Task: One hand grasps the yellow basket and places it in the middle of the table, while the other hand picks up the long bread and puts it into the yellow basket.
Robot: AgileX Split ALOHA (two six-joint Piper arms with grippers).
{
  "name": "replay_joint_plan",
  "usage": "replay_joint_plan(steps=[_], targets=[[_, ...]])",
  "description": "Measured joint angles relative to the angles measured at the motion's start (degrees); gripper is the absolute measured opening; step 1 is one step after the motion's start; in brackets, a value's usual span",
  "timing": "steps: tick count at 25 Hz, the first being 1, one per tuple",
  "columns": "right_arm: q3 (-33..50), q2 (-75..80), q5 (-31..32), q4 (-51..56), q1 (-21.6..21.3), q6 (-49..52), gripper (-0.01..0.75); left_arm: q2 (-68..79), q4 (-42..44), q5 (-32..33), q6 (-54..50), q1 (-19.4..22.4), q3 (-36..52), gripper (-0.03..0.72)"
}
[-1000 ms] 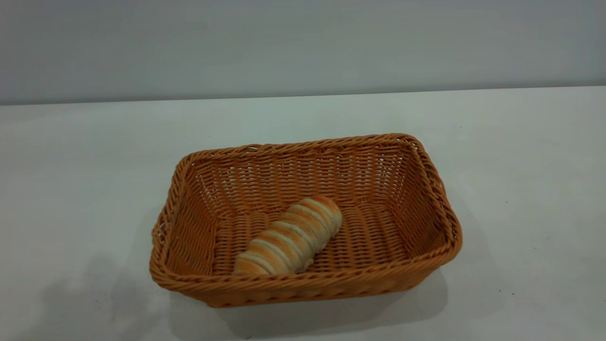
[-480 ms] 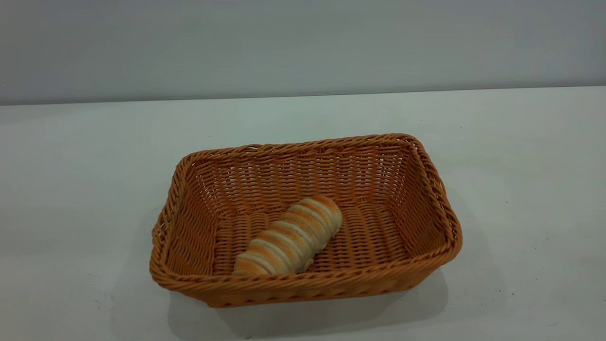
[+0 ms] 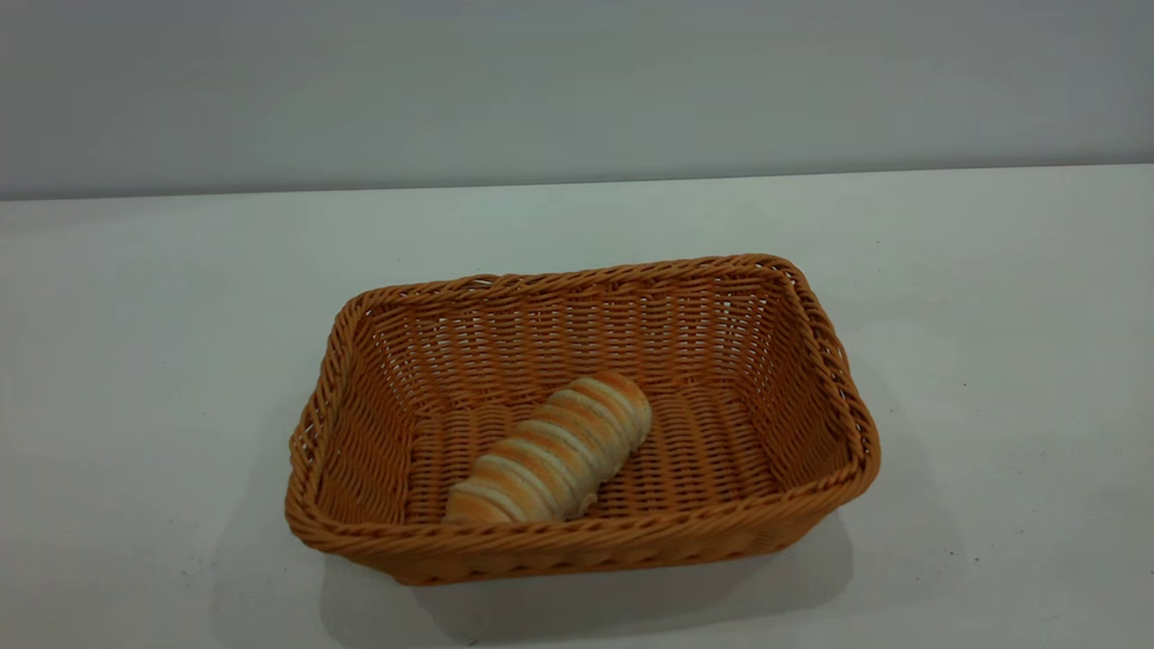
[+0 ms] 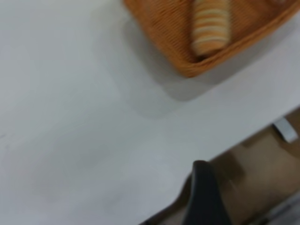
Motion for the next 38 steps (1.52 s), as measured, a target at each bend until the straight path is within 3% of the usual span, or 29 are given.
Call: replay_joint_plan(steps=[8, 23, 26, 32, 38], targets=[[0.0, 0.0, 0.0, 0.05, 0.0, 0.0, 0.589, -7.15, 3.61, -0.18, -3.33, 0.0, 5.04, 0.577], [0.0, 0.0, 0.0, 0.05, -0.07, 0.06, 0.589, -7.71, 5.88, -0.47, -3.06, 0.0, 5.2, 0.577], [0.0, 0.0, 0.0, 0.11, -3.05, 0.06, 0.589, -7.71, 5.88, -0.47, -3.06, 0.0, 5.2, 0.577], [0.0, 0.0, 0.0, 0.16, -14.62, 0.11, 0.589, -10.54, 5.94, -0.55, -3.06, 3.25, 5.27, 0.577], [0.0, 0.0, 0.0, 0.16, -18.35, 0.11, 0.589, -10.77, 5.94, -0.55, -3.06, 7.57, 5.27, 0.577]])
